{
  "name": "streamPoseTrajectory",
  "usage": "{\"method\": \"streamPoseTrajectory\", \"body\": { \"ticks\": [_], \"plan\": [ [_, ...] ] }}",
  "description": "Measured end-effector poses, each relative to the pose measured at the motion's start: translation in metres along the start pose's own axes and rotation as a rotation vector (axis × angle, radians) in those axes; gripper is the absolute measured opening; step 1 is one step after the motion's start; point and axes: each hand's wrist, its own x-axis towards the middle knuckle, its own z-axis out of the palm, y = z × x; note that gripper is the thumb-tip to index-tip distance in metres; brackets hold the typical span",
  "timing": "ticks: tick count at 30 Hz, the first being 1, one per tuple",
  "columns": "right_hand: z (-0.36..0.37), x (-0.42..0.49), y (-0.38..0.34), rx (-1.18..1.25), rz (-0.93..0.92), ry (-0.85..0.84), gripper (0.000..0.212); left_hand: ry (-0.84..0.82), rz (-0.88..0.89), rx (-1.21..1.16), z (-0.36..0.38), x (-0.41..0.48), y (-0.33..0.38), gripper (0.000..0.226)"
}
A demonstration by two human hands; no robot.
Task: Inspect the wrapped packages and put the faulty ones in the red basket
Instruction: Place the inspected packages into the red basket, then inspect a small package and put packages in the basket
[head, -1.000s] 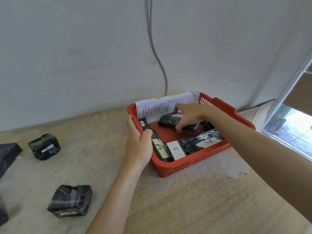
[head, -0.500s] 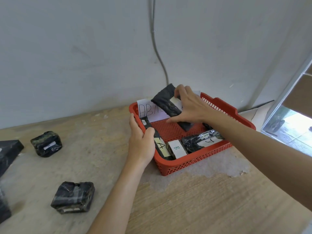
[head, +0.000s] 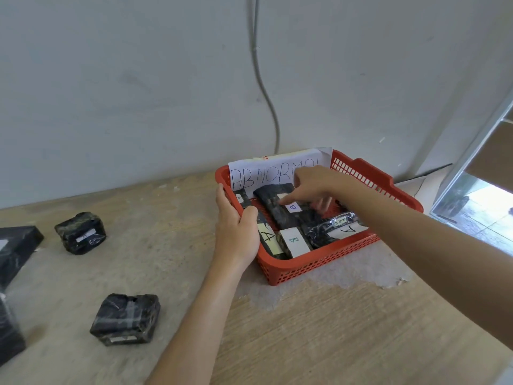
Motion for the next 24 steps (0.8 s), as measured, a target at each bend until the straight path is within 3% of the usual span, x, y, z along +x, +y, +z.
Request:
{"method": "streamPoseTrajectory", "body": {
  "ticks": [11,15,18,21,24],
  "plan": [
    [0.012,0.002,-0.011,0.040,-0.070,-0.015,0.067,-0.023,0.008,0.038,-0.003,-0.002,0.002,0.078],
    [0.011,-0.030,-0.045,-0.208,-0.213,0.234,0.050,-0.091,-0.021,0.116,-0.017,-0.004,0.014,0.077],
    [0.002,-0.060,-0.089,0.036,-0.401,0.363,0.033,-0.273,-0.018,0.342,-0.052,0.000,0.034,0.079],
    [0.006,-0.087,-0.130,0.220,-0.525,0.415,0.026,-0.395,-0.014,0.590,-0.114,-0.014,0.057,0.043],
    [0.028,-0.106,-0.161,0.318,-0.578,0.366,0.024,-0.309,-0.035,0.722,-0.180,-0.034,0.058,0.067]
  ]
}}
